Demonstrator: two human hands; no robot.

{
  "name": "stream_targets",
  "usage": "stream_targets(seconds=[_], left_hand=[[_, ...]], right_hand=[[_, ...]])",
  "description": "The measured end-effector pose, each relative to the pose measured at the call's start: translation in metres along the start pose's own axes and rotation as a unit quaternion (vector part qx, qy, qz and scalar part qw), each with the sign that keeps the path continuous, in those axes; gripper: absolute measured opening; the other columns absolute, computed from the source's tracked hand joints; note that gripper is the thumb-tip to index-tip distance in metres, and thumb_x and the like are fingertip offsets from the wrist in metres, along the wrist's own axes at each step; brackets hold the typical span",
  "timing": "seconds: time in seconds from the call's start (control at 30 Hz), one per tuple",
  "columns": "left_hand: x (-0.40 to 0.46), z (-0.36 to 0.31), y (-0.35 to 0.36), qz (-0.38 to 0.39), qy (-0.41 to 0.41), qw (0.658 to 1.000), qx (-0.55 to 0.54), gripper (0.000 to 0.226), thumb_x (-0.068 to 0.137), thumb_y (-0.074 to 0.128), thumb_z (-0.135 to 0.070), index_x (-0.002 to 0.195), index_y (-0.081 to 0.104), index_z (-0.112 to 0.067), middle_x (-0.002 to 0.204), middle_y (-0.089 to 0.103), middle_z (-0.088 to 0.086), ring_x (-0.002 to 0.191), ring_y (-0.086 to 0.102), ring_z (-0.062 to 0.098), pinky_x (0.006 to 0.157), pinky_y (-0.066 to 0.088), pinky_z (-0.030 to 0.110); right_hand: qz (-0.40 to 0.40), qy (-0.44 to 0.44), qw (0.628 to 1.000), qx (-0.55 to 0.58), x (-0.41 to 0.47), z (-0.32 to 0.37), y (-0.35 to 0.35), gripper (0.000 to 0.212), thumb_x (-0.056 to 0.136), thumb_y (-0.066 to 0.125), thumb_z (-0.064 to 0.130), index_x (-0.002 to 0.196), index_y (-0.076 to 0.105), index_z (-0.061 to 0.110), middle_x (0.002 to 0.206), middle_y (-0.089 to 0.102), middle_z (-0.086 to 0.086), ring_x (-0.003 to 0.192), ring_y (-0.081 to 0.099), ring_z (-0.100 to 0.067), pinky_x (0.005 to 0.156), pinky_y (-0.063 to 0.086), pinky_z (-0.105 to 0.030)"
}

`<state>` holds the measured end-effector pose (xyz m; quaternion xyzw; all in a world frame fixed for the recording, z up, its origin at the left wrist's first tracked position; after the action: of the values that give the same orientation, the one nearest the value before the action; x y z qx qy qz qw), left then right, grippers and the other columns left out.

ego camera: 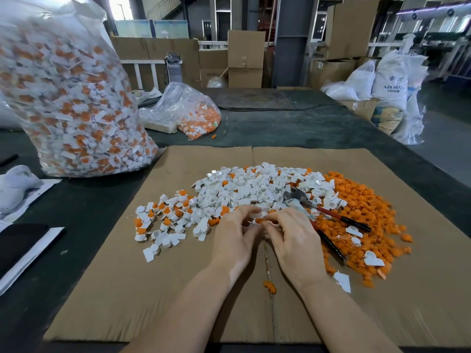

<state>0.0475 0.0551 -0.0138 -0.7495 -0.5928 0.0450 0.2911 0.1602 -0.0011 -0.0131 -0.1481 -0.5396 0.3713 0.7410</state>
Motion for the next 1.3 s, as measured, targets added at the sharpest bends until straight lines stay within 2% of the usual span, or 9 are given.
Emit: stream_targets(seconds=[0.13, 0.3, 0.63, 0.7, 0.8, 0.9, 1.0, 1.1, 1.3], left_hand=[[0.005, 0.011, -0.020, -0.085, -0.030, 0.995, 0.041, 0.018, 0.090, 0.060, -0.018, 0.107, 0.066, -0.024, 0.099, 0.062, -0.008, 0.095, 0.051, -0.002, 0.085, 0.036, 0.012], [0.021, 0.026, -0.059, -0.210, -0.089, 0.947, 0.225, 0.020, 0.090, 0.060, -0.026, 0.109, 0.065, -0.027, 0.113, 0.053, 0.000, 0.113, 0.036, 0.020, 0.095, 0.027, 0.037], [0.023, 0.035, -0.057, -0.145, -0.111, 0.930, 0.317, 0.033, 0.094, 0.054, -0.028, 0.126, 0.057, -0.031, 0.133, 0.045, -0.001, 0.126, 0.027, 0.021, 0.103, 0.021, 0.040], [0.023, 0.028, -0.052, -0.162, -0.052, 0.945, 0.281, 0.030, 0.091, 0.058, -0.024, 0.121, 0.061, -0.027, 0.125, 0.050, -0.001, 0.120, 0.031, 0.019, 0.098, 0.021, 0.033], [0.020, 0.015, -0.035, -0.081, 0.031, 0.975, 0.204, 0.020, 0.090, 0.060, -0.018, 0.109, 0.067, -0.019, 0.103, 0.057, -0.004, 0.103, 0.044, 0.013, 0.083, 0.026, 0.017], [0.017, 0.010, -0.018, -0.011, 0.039, 0.980, 0.194, 0.023, 0.092, 0.057, -0.024, 0.113, 0.065, -0.020, 0.101, 0.059, -0.005, 0.097, 0.051, 0.011, 0.080, 0.033, 0.017], [0.014, 0.009, -0.008, 0.016, 0.024, 0.981, 0.192, 0.030, 0.093, 0.055, -0.030, 0.122, 0.061, -0.022, 0.108, 0.059, -0.003, 0.101, 0.053, 0.015, 0.084, 0.039, 0.023], [0.014, 0.009, -0.004, 0.028, 0.015, 0.984, 0.176, 0.028, 0.093, 0.056, -0.028, 0.119, 0.063, -0.022, 0.110, 0.060, -0.004, 0.106, 0.054, 0.015, 0.083, 0.037, 0.018], [0.014, 0.009, -0.003, 0.056, -0.015, 0.995, 0.080, 0.031, 0.090, 0.062, -0.019, 0.120, 0.059, -0.023, 0.093, 0.056, -0.011, 0.082, 0.051, 0.003, 0.065, 0.034, 0.005]], right_hand=[[-0.022, 0.009, 1.000, 0.001, 0.000, -0.003, 0.001, 0.004, 0.080, 0.070, 0.004, 0.083, 0.068, 0.006, 0.080, 0.064, -0.003, 0.079, 0.060, -0.019, 0.077, 0.044, -0.021], [-0.048, 0.014, 0.999, -0.012, 0.000, -0.004, 0.003, 0.009, 0.076, 0.072, -0.002, 0.078, 0.067, 0.005, 0.077, 0.064, -0.004, 0.077, 0.060, -0.020, 0.075, 0.050, -0.026], [-0.027, 0.074, 0.994, -0.078, -0.002, -0.007, 0.004, 0.011, 0.074, 0.070, -0.003, 0.077, 0.068, 0.007, 0.076, 0.064, -0.006, 0.075, 0.062, -0.027, 0.067, 0.050, -0.039], [-0.023, 0.094, 0.989, -0.108, -0.002, -0.005, 0.004, 0.014, 0.068, 0.071, -0.003, 0.076, 0.067, 0.008, 0.075, 0.064, -0.005, 0.074, 0.062, -0.027, 0.066, 0.047, -0.038], [-0.017, 0.109, 0.983, -0.148, -0.003, -0.001, 0.003, 0.015, 0.060, 0.069, 0.002, 0.073, 0.065, 0.008, 0.069, 0.062, -0.006, 0.062, 0.059, -0.026, 0.059, 0.042, -0.031], [0.025, 0.113, 0.974, -0.194, -0.004, 0.003, 0.003, 0.022, 0.055, 0.074, 0.010, 0.076, 0.066, 0.005, 0.065, 0.061, -0.008, 0.046, 0.055, -0.024, 0.050, 0.036, -0.026], [0.054, 0.109, 0.970, -0.210, -0.004, 0.004, 0.004, 0.025, 0.054, 0.078, 0.006, 0.076, 0.066, 0.004, 0.067, 0.062, -0.011, 0.045, 0.056, -0.024, 0.042, 0.040, -0.026], [0.042, 0.100, 0.976, -0.189, -0.003, 0.002, 0.005, 0.024, 0.055, 0.080, -0.005, 0.069, 0.064, 0.005, 0.064, 0.060, -0.010, 0.048, 0.056, -0.024, 0.043, 0.044, -0.027], [0.063, 0.109, 0.980, -0.153, -0.004, -0.005, 0.008, 0.026, 0.064, 0.078, -0.008, 0.084, 0.067, 0.005, 0.078, 0.065, -0.011, 0.069, 0.062, -0.026, 0.059, 0.051, -0.032]])
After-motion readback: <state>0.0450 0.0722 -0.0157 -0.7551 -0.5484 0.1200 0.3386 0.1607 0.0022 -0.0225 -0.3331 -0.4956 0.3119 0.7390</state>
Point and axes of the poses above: each hand's wrist, its own x-axis towards the middle knuckle, its own y-axis out of the palm, z = x × y, the point moved 1 cm from there along x, towards the middle knuckle
